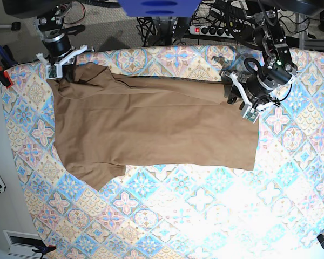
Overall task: Layout the t-shirt on the table in an organized manner, then fold the t-shirt properly
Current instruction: 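Lower the right gripper onto the shirt's collar corner and grasp it, then grasp the shirt edge with both grippers at opposite ends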
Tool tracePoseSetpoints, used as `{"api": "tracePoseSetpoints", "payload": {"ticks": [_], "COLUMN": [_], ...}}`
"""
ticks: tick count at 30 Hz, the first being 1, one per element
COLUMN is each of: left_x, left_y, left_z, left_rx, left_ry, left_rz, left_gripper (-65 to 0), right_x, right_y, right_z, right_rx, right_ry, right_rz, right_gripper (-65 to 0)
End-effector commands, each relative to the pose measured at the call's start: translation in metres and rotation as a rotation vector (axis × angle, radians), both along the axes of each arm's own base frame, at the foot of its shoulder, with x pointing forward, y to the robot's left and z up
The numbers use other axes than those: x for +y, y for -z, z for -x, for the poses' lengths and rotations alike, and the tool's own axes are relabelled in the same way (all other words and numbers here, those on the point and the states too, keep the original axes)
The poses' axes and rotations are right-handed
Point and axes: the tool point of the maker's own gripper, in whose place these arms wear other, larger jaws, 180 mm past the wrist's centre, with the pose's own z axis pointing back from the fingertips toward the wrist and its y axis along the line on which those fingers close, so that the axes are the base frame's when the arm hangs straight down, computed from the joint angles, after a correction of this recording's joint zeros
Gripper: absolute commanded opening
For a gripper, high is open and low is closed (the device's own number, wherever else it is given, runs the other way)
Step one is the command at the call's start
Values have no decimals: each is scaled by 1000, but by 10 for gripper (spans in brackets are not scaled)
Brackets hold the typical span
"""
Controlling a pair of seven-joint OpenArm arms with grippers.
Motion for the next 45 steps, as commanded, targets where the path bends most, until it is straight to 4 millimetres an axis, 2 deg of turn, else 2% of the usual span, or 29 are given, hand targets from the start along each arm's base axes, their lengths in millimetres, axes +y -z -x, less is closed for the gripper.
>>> {"api": "tracePoseSetpoints", "payload": {"ticks": [1,9,15,16,19,24,35,38,41,43,45], "left_x": [-1,-1,-1,-1,0,0,0,0,-1,-2,-3], "left_y": [-9,-8,-8,-8,-8,-8,-8,-8,-8,-9,-11], "left_z": [-5,-5,-4,-4,-4,-4,-4,-4,-5,-5,-5], "left_rx": [-37,-34,-34,-34,-34,-34,-34,-34,-35,-37,-43], "left_ry": [4,4,5,5,3,3,3,3,3,4,5], "left_rz": [12,11,8,8,8,8,8,8,11,19,20], "left_gripper": [-412,-412,-412,-412,-412,-412,-412,-409,-408,-407,-407], "right_x": [0,-6,-16,-19,-45,-59,-52,-51,-52,-55,-58], "right_y": [-18,-34,-60,-62,-72,-51,-8,-2,-7,-17,-34], "right_z": [-16,-67,-104,-109,-121,-132,-127,-126,-127,-128,-130], "right_rx": [-84,-114,-182,-185,-175,-90,21,34,22,-4,-43], "right_ry": [-6,9,7,10,58,90,75,73,74,80,85], "right_rz": [-3,14,44,53,135,180,122,111,120,136,167], "right_gripper": [-650,-650,-650,-650,-650,-650,-650,-470,-317,-254,-241]}}
